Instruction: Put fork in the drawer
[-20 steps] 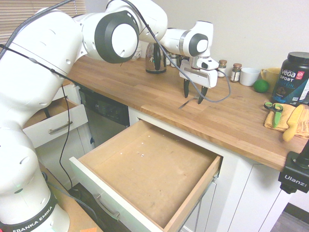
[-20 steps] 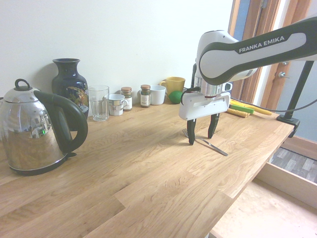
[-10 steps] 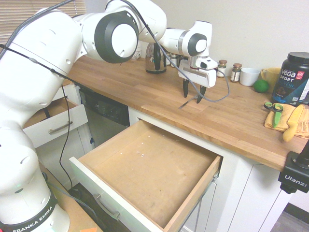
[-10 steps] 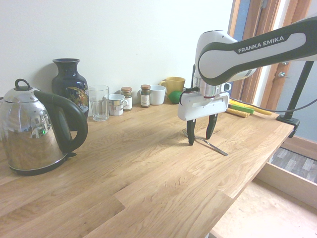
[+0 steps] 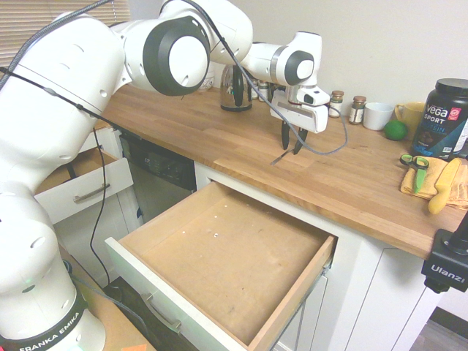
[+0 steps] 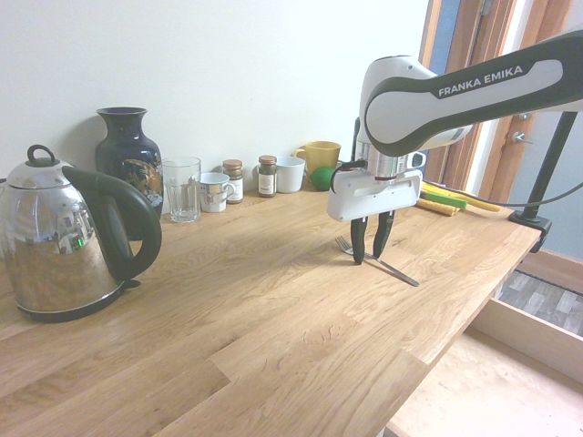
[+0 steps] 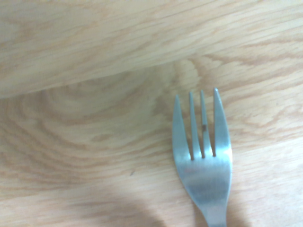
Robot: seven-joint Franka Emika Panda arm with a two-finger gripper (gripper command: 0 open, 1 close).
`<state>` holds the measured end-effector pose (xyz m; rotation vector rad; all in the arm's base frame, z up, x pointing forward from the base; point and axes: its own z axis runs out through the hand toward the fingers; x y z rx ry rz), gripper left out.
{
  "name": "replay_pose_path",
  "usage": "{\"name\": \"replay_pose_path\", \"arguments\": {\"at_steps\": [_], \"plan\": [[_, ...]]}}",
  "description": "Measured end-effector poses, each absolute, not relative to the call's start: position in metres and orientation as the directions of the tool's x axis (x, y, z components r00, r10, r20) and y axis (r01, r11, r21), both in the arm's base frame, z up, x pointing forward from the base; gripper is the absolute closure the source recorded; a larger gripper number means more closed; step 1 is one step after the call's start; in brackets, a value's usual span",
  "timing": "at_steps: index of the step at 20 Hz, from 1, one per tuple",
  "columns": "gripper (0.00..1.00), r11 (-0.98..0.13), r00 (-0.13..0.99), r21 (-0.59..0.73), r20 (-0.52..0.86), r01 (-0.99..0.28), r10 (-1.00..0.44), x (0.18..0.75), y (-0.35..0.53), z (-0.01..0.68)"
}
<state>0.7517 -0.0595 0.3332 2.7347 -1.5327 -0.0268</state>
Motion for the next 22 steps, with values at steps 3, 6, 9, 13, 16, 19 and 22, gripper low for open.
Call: {"name": "replay_pose_path", "arguments": {"at_steps": [3, 6, 9, 13, 16, 19, 22], "plan": [[1.00, -0.522, 0.521, 0.011, -0.016, -0.853, -0.853, 0.752, -0.058, 0.333], [1.00, -0.523, 0.522, 0.009, -0.019, -0.852, -0.852, 0.752, -0.055, 0.333], [1.00, -0.526, 0.525, 0.007, -0.019, -0.851, -0.851, 0.752, -0.052, 0.333], [1.00, -0.527, 0.526, 0.007, -0.019, -0.850, -0.850, 0.752, -0.050, 0.333], [1.00, -0.527, 0.527, 0.006, -0.018, -0.850, -0.850, 0.752, -0.050, 0.334], [1.00, -0.528, 0.528, 0.005, -0.017, -0.849, -0.849, 0.753, -0.049, 0.335], [1.00, -0.534, 0.534, -0.002, -0.013, -0.845, -0.845, 0.753, -0.044, 0.341]]}}
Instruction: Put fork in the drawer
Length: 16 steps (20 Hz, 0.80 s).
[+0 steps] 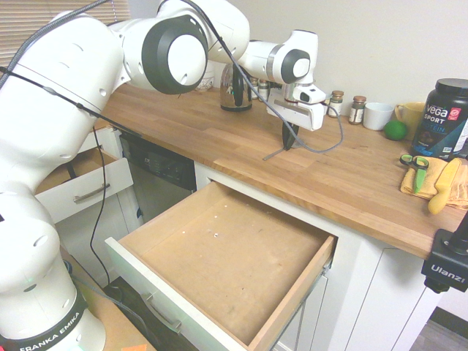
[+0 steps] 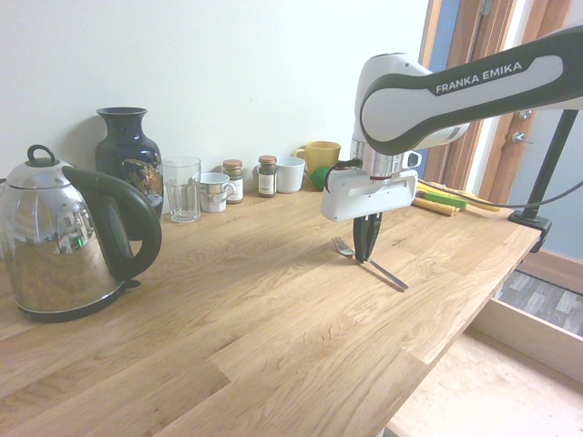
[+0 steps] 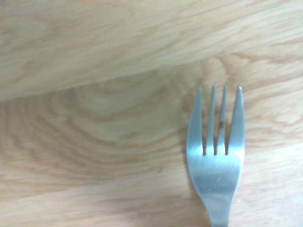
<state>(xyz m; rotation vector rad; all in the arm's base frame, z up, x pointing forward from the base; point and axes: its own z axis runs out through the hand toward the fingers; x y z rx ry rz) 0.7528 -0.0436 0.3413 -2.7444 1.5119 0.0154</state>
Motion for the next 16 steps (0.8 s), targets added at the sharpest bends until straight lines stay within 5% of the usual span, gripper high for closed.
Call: {"name": "replay_pose_path", "arguments": {"at_steps": [16], "plan": [[1.00, -0.667, 0.666, -0.043, 0.028, -0.744, -0.745, 0.673, -0.004, 0.440]]}}
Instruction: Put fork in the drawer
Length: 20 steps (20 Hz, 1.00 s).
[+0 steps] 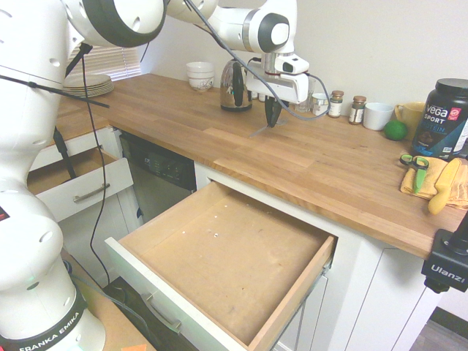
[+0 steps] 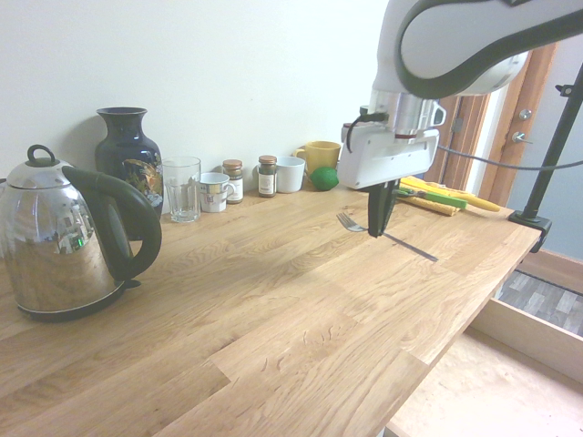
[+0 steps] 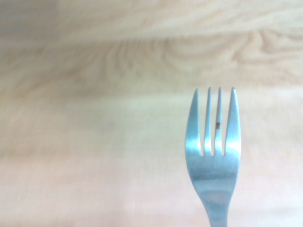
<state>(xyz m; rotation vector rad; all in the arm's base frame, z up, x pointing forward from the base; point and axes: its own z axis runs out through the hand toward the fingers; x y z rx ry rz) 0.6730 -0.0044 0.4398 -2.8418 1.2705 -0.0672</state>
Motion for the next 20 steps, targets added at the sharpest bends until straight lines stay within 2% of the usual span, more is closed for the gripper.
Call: {"name": "replay_pose_path", "arguments": {"at_steps": [6, 20], "plan": [[1.00, -0.676, 0.675, -0.045, 0.036, -0.736, -0.737, 0.613, -0.009, 0.444], [1.00, -0.653, 0.653, -0.035, 0.008, -0.757, -0.758, 0.463, -0.039, 0.355]]}}
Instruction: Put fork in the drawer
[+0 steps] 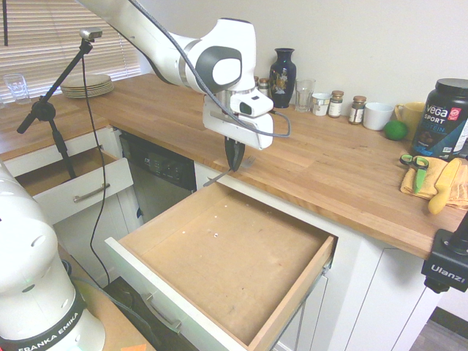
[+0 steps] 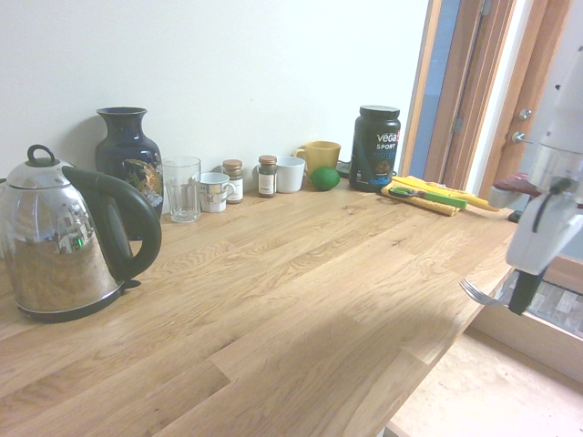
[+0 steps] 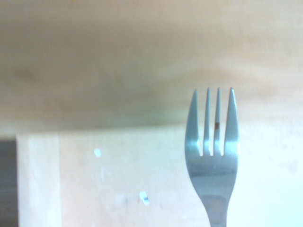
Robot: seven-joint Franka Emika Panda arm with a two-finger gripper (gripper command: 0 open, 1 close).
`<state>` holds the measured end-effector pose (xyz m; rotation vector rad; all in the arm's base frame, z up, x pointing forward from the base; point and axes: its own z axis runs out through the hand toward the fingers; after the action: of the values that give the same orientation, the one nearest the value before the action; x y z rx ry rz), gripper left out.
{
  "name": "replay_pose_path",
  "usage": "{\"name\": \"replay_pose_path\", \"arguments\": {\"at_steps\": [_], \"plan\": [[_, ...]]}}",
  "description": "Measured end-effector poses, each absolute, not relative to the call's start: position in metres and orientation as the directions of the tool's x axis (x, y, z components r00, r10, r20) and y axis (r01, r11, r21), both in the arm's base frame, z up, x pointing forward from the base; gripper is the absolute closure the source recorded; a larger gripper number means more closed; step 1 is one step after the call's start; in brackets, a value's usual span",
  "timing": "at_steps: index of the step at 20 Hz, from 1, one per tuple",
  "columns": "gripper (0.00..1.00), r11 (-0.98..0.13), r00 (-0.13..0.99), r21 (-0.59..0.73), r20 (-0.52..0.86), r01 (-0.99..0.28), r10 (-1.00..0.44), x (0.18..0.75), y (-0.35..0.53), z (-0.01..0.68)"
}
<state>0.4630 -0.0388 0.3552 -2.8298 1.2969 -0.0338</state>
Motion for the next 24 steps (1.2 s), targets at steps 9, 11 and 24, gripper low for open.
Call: {"name": "replay_pose_path", "arguments": {"at_steps": [9, 11, 24], "plan": [[1.00, -0.636, 0.636, -0.014, -0.010, -0.772, -0.772, 0.441, -0.057, 0.300], [1.00, -0.632, 0.632, -0.002, -0.019, -0.775, -0.775, 0.442, -0.059, 0.281], [1.00, -0.619, 0.615, 0.083, -0.064, -0.781, -0.786, 0.456, -0.076, 0.158]]}}
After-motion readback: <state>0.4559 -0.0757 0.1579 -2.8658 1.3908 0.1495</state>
